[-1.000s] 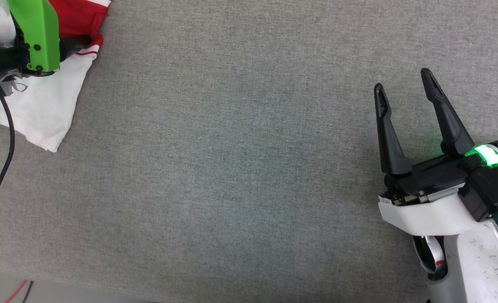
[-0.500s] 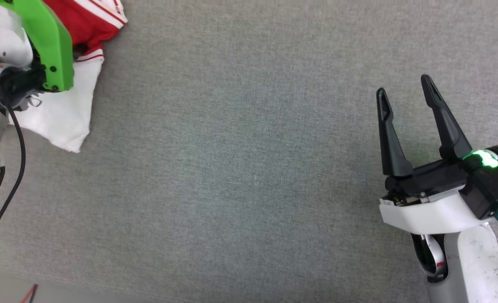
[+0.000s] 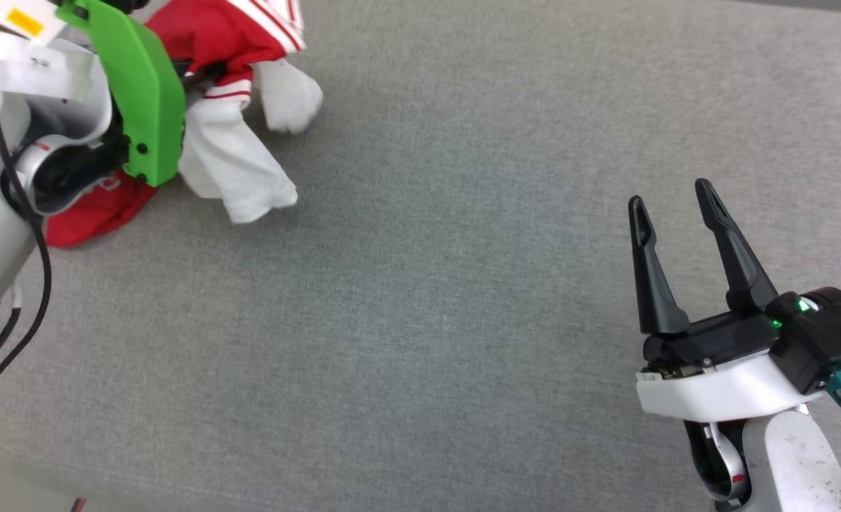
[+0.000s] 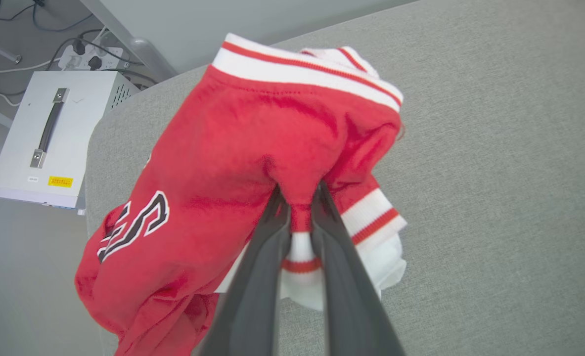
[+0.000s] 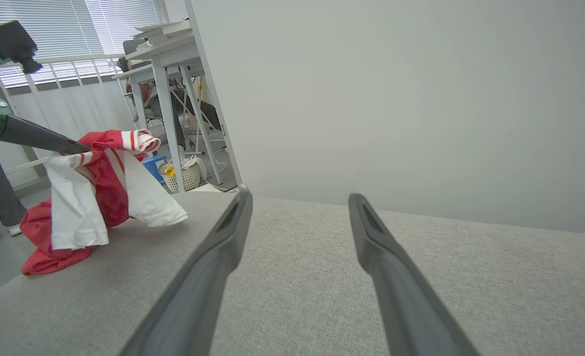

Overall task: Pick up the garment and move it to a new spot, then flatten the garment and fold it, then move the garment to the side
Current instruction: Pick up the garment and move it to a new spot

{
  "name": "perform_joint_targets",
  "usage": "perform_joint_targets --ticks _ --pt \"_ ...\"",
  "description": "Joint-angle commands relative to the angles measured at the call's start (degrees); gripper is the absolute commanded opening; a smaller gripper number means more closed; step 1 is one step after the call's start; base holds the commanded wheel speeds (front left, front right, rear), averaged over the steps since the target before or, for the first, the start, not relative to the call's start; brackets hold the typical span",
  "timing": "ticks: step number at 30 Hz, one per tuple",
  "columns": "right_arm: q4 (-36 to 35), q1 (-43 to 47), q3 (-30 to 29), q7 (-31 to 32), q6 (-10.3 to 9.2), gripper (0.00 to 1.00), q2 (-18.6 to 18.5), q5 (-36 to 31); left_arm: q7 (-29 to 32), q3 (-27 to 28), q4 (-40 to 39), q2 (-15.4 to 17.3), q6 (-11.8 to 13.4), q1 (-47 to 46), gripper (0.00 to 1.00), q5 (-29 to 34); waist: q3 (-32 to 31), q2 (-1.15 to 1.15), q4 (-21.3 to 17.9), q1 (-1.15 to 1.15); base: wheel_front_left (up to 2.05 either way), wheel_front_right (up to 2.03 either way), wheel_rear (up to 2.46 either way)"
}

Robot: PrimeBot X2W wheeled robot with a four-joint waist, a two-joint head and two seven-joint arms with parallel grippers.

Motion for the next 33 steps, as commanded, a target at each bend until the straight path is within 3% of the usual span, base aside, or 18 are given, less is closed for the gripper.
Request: perform_joint_targets --ticks 1,8,20,28,33 --pt "0.1 0.6 0.0 -0.3 -0.04 1.00 -0.2 0.6 -0.4 -0.6 -1.2 -0.2 -0.1 -0.5 0.00 -0.2 -3.0 0.36 -2.0 0.00 0.00 0.00 0.00" --pt "-0.2 0.6 -0.4 -0.3 -0.04 1.00 -0.2 2.7 -1.5 -4.3 -5.8 -3.6 -0.1 -3.8 0.00 1.5 -3.7 0.36 -7.9 0.00 0.00 0.00 0.00" --pt "-1.1 0.4 -3.2 -0.3 -0.04 1.00 -0.2 5.8 -5.9 -14.5 -9.6 -14.9 -0.1 -9.4 0.00 2.3 -2.6 0.36 -18.1 0.00 0.00 0.00 0.00" --pt "-1.5 1.1 -7.9 -0.3 -0.04 1.00 -0.2 8.1 -4.5 -17.5 -13.4 -18.1 -0.1 -4.0 0.00 4.8 -2.2 0.36 -19.1 0.00 0.00 0.00 0.00" --pt "-1.0 1.0 -8.7 -0.3 -0.04 1.00 -0.2 7.9 0.0 -17.6 -15.1 -18.1 -0.1 8.0 0.00 10.6 -1.7 0.36 -17.5 0.00 0.00 0.00 0.00"
